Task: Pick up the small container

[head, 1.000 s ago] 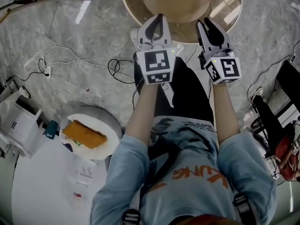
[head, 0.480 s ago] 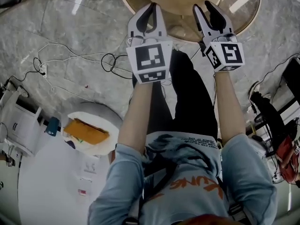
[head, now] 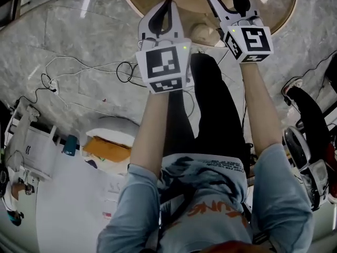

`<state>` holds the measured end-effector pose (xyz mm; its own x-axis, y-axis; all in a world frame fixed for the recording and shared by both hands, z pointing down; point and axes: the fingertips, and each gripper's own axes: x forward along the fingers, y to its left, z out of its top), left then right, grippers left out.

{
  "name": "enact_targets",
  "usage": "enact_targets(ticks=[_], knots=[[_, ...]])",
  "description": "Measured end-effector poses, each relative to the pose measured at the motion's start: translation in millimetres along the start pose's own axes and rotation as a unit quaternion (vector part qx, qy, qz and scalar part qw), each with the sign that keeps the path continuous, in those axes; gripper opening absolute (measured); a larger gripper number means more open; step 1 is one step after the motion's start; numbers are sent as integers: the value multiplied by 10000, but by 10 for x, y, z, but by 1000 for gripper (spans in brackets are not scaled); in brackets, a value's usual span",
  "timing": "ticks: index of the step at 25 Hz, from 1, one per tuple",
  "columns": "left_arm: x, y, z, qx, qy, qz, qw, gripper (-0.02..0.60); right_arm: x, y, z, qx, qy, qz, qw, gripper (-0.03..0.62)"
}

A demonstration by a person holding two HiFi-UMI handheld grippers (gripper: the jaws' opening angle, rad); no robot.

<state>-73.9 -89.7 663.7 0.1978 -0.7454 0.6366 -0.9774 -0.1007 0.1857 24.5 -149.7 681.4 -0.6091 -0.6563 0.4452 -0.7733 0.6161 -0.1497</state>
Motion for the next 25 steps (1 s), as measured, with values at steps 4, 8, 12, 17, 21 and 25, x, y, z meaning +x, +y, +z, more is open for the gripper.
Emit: enact_targets(ticks=[4, 8, 12, 17, 21, 25], knots=[[94, -19, -54, 103, 54, -114, 9999, 23, 158, -89, 22, -27, -181, -88, 9998, 245], [147, 50, -137, 290, 154, -291, 9990, 23, 381, -109, 67, -45, -329, -202, 9992, 202], [185, 44, -73, 343, 166, -374, 9986, 23, 528, -201, 198, -82, -456, -267, 9986, 183], [224, 62, 81, 365, 188, -458, 9981, 23, 664, -238, 378, -268, -465, -243, 9983, 186], [230, 56, 114, 430, 170, -503, 9977, 23, 729, -289, 360, -308, -422, -282, 9982, 180], [236, 43, 92, 438, 158, -561, 9973, 23, 759, -332, 345, -373, -456, -370, 9976, 160]])
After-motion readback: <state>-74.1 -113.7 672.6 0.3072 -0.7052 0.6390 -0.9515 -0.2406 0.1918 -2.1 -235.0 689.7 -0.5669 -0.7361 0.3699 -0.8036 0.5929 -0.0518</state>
